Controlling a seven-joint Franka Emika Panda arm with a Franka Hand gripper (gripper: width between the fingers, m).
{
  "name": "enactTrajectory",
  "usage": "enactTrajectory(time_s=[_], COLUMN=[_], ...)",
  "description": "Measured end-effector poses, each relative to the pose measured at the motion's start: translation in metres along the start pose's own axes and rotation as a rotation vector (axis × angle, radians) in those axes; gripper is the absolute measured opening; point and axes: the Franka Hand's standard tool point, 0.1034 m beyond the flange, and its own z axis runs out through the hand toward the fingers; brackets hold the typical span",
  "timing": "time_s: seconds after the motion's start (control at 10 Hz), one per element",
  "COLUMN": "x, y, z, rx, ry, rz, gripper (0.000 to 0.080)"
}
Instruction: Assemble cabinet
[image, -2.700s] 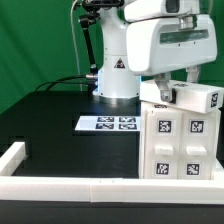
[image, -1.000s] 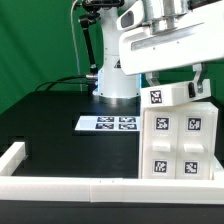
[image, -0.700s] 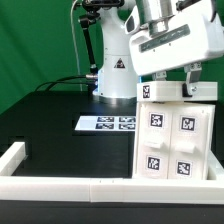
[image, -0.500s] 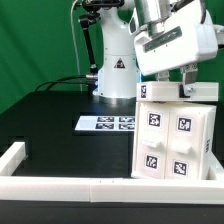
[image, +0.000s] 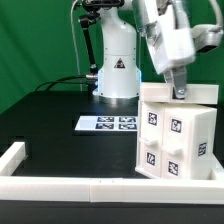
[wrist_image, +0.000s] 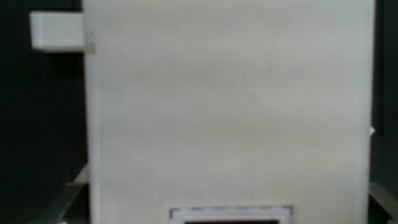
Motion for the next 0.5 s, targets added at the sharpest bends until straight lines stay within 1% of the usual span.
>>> enactTrajectory(time_s=[0.1,0.2,0.3,0.5], x=[-0.0009,-0.0038,-0.0078,-0.009], y=[0.0007,0.0023,0.0044,0.006], z=[0.0003,0.001,0.0019,0.0024], rx=[0.001,-0.004,-0.016,-0.029], ry=[-0.011,-0.022,-0.027,-0.043], rz=[0.12,0.242,0.335,0.44], gripper=[0.0546,0.0546,0.0546,0.0546])
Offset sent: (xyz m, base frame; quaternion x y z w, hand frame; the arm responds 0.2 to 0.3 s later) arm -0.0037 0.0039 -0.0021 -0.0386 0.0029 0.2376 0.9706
